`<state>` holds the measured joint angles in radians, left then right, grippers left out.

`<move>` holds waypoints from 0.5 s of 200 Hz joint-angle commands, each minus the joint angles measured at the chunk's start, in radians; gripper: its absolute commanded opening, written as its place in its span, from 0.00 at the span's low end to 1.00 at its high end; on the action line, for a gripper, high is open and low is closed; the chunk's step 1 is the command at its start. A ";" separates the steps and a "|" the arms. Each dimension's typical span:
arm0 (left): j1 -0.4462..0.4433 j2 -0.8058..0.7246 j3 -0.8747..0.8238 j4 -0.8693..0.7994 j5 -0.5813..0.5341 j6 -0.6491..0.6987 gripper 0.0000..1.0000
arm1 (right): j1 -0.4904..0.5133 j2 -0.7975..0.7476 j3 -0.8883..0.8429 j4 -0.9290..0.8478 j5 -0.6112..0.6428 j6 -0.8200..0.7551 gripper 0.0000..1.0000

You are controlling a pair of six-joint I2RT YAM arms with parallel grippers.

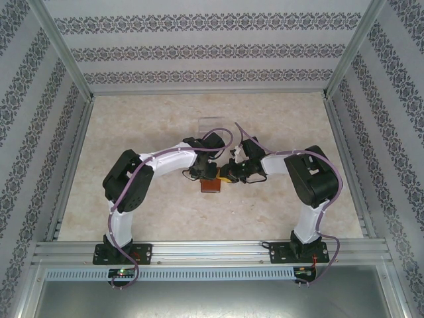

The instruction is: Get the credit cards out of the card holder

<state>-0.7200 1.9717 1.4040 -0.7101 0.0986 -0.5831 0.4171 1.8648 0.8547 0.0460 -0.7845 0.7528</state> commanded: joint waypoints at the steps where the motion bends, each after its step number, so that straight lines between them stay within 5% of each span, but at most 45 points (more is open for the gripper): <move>1: -0.003 -0.014 -0.045 -0.053 -0.038 0.005 0.20 | 0.020 0.005 -0.031 -0.112 0.090 -0.025 0.11; 62: 0.033 -0.113 -0.119 0.009 0.014 -0.016 0.16 | 0.039 -0.030 0.003 -0.210 0.174 -0.056 0.14; 100: 0.080 -0.197 -0.211 0.096 0.097 -0.040 0.16 | 0.064 -0.056 0.041 -0.280 0.223 -0.070 0.26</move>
<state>-0.6746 1.8370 1.2522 -0.6498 0.1360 -0.5922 0.4644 1.8210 0.8879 -0.0856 -0.6746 0.7094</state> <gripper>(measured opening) 0.162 0.213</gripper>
